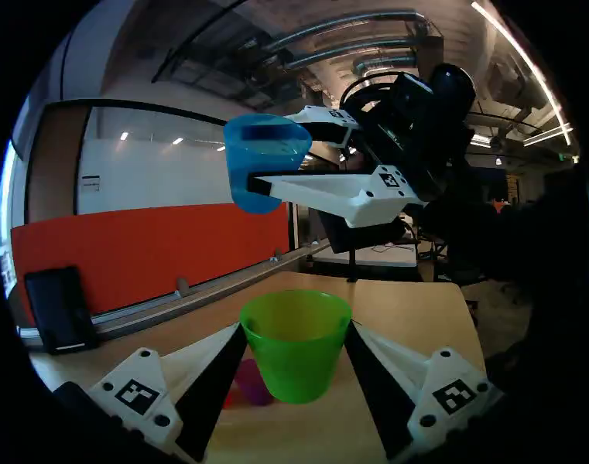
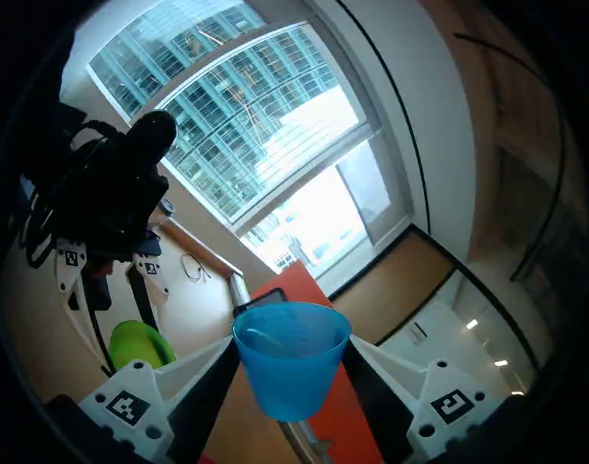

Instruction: Pour water

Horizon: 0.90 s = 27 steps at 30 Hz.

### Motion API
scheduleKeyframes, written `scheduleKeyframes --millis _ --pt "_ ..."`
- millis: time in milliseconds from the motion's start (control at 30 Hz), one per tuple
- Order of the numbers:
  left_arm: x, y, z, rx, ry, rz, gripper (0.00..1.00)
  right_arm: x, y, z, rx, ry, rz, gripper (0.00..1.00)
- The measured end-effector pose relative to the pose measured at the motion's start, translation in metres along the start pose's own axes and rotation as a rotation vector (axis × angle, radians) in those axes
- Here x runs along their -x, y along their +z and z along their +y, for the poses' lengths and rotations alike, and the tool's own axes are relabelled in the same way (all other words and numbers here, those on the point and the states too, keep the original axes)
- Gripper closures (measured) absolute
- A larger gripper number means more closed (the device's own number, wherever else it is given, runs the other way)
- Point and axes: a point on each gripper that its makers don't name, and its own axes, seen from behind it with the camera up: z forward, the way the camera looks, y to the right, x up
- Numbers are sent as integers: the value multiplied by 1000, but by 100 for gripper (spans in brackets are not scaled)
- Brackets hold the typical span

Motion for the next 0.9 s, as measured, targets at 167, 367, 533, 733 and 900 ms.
scheduleKeyframes --millis 167,367,533,733,900 --pt "-1 0 0 1 1 0 13 -1 1 6 13 -57 1 10" --pt "-4 1 3 5 7 1 13 -1 3 8 19 -122 -5 10" --pt "-5 2 2 7 9 2 13 0 4 10 22 -165 -10 10" --pt "-4 2 1 6 9 0 13 0 4 11 23 -203 -12 10" --pt "-4 1 1 5 12 -1 13 0 5 14 31 -226 -13 10"
